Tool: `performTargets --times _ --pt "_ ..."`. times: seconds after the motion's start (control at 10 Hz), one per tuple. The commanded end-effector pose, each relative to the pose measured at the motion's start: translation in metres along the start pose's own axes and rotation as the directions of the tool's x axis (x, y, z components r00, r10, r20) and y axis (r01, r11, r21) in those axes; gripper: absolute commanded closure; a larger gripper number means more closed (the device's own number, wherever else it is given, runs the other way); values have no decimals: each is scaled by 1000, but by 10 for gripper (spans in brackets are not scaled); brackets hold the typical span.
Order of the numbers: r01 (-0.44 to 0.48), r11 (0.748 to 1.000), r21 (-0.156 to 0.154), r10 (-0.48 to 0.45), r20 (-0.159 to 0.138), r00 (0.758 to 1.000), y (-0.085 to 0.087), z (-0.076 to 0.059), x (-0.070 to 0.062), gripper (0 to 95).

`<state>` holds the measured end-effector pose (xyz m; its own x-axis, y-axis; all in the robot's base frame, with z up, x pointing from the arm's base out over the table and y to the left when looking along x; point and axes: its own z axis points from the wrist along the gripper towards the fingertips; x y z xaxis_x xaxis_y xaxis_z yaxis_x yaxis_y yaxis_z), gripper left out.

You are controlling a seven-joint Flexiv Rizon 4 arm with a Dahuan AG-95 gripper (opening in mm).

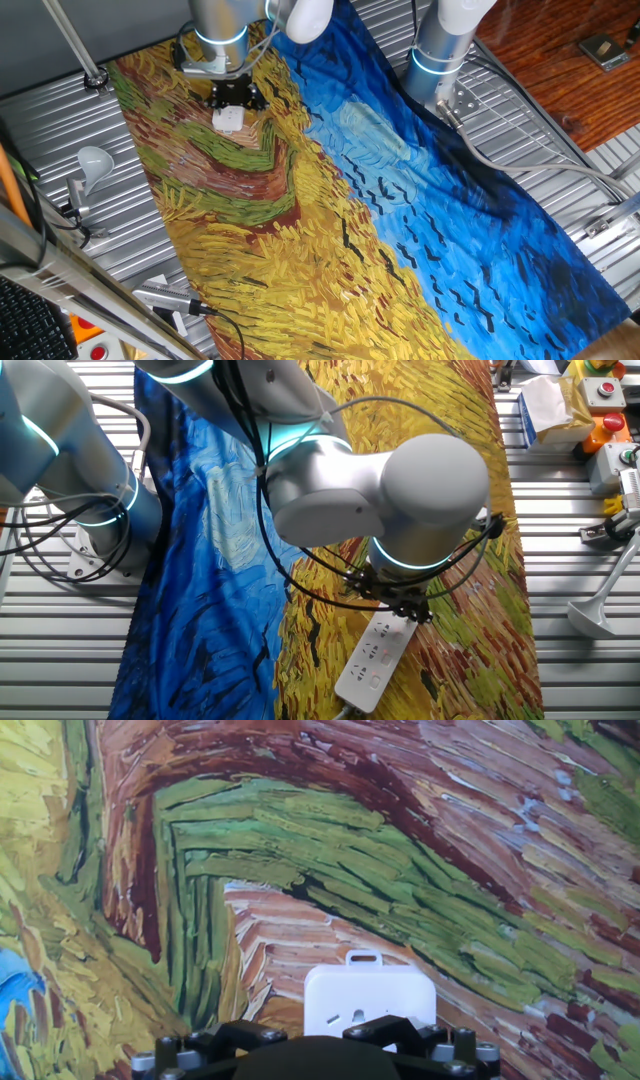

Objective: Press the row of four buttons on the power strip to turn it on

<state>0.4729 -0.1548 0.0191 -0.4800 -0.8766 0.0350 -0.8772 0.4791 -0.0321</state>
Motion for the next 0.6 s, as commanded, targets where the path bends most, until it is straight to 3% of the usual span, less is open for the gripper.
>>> performTargets --times 0.1,0.6 --pt "2 1000 3 -2 0 1000 0 1 0 0" --pt "-1 1000 11 1 -1 1000 3 5 -2 0"
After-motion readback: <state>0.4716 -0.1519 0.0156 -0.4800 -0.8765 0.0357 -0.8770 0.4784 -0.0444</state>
